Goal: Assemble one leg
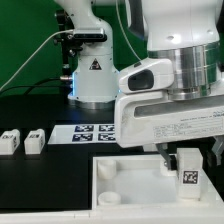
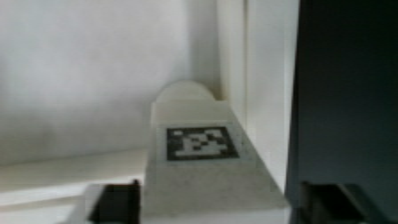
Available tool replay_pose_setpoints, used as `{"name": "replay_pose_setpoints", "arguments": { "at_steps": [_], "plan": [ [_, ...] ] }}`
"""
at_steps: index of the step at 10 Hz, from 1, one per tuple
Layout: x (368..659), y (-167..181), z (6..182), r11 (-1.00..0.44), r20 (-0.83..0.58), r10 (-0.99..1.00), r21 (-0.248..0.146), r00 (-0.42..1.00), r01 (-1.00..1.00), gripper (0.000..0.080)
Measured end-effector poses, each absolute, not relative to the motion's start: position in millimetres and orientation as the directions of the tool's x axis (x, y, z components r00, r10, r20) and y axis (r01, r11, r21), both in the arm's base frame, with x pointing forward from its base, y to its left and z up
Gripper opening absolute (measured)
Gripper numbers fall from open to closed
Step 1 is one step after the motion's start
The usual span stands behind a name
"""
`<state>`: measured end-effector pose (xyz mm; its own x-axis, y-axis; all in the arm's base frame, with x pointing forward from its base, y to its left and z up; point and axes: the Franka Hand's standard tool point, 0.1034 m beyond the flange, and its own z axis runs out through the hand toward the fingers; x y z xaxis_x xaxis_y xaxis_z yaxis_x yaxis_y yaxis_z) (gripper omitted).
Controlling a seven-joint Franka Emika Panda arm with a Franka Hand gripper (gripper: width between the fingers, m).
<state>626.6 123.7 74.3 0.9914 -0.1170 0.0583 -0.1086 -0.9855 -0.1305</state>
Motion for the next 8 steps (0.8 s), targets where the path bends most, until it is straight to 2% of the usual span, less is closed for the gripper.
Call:
{"name": "replay_pose_setpoints", "arguments": {
  "at_steps": [1,4,5,7,8],
  "plan": [
    [626.4,121.2,73.6,-0.973,0.047,-0.2,-0.131,0.979,-0.192,0.0301],
    [626.7,119.5,73.2,-0.89,0.012,-0.439,-0.142,0.898,-0.433,0.0301],
    [627.4,118.0,71.7,-0.79,-0.011,-0.597,-0.165,0.802,-0.59,0.0301],
    [625.4,116.3,70.7,-0.589,-0.039,-0.792,-0.21,0.609,-0.78,0.0301],
    [625.7,116.5,70.4,-0.452,-0.076,-0.876,-0.213,0.476,-0.866,0.03]
  ]
}}
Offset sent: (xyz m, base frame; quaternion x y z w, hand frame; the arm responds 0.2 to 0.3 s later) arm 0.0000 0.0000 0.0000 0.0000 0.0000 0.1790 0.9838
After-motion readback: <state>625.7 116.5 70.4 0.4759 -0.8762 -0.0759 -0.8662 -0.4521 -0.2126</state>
